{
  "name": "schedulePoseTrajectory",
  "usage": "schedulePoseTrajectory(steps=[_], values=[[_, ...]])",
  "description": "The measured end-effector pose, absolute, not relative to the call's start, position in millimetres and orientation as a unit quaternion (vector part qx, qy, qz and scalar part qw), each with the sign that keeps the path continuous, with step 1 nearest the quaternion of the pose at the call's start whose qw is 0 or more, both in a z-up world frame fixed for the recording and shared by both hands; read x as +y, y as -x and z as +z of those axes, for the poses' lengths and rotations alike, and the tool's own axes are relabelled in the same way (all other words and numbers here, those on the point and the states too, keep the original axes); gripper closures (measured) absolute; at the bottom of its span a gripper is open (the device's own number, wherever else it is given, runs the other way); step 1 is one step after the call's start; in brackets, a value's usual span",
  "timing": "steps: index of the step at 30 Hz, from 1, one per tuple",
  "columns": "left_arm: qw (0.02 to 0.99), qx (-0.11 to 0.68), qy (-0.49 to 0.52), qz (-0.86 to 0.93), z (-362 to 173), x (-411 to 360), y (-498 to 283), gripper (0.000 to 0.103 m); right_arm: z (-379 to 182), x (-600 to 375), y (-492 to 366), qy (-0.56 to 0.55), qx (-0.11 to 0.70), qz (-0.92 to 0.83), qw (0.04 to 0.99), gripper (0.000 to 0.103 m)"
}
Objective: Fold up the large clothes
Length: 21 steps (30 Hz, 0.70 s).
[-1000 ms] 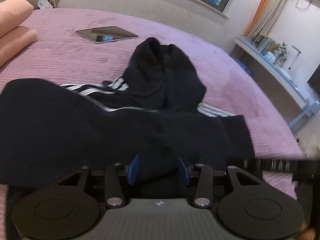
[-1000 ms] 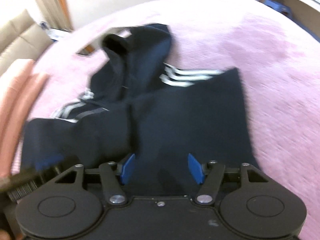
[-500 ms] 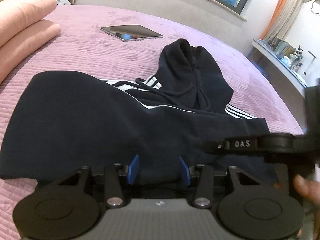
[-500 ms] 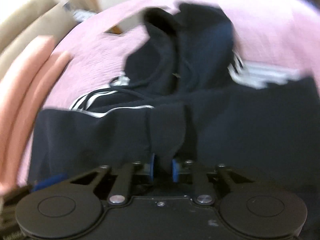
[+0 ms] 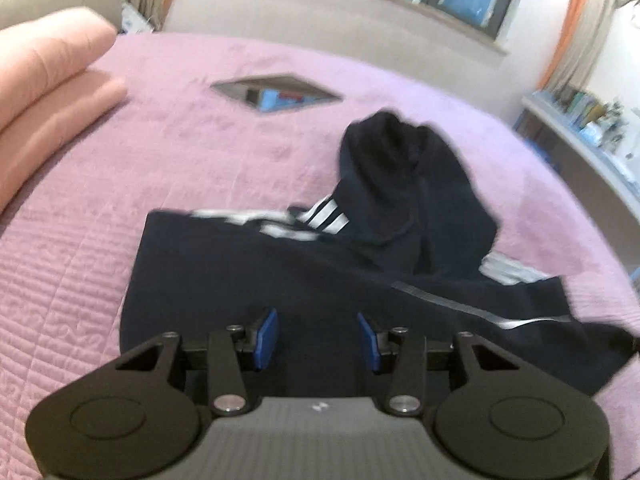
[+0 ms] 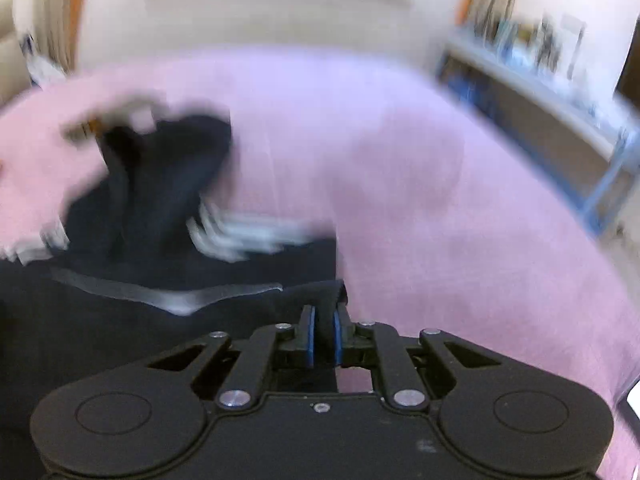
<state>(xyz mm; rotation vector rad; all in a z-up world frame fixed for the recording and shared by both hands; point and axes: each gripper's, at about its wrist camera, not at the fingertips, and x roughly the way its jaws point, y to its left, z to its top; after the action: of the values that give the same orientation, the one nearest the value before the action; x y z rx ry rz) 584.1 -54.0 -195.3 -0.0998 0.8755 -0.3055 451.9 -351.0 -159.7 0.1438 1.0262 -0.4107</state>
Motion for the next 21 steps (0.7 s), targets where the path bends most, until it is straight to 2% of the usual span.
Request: schedulePoseTrajectory(steps=[1, 2, 3, 8, 10, 14, 17, 21], values=[[0.890, 0.432, 0.039, -0.138, -204, -55, -588, 0.059, -176, -353, -455, -0.064, 0.514, -0.183, 0.836, 0.075], [0.888, 0.439, 0.032, -0.131, -211, -55, -592, 0.061, -184, -353, -456, -0.053, 0.522, -0.179, 0.832, 0.073], [0.887, 0.443, 0.030, -0.130, -216, -52, -594, 0.065, -183, -353, -453, -0.047, 0.514, -0.182, 0.837, 0.072], [0.895, 0.415, 0.053, -0.155, -193, -43, -590, 0.063, -133, -348, -447, -0.066, 0.416, -0.187, 0.887, 0.072], [0.897, 0.402, 0.068, -0.171, -183, -43, -591, 0.063, -130, -339, -458, -0.057, 0.409, -0.176, 0.893, 0.072], [0.890, 0.422, 0.041, -0.169, -195, -54, -605, 0.063, -163, -328, -482, -0.041, 0.447, -0.159, 0.879, 0.073], [0.878, 0.454, 0.010, -0.150, -223, -55, -612, 0.064, -204, -332, -488, -0.061, 0.507, -0.165, 0.844, 0.079], [0.882, 0.445, -0.013, -0.157, -224, -56, -607, 0.064, -198, -335, -486, -0.066, 0.492, -0.164, 0.853, 0.081]])
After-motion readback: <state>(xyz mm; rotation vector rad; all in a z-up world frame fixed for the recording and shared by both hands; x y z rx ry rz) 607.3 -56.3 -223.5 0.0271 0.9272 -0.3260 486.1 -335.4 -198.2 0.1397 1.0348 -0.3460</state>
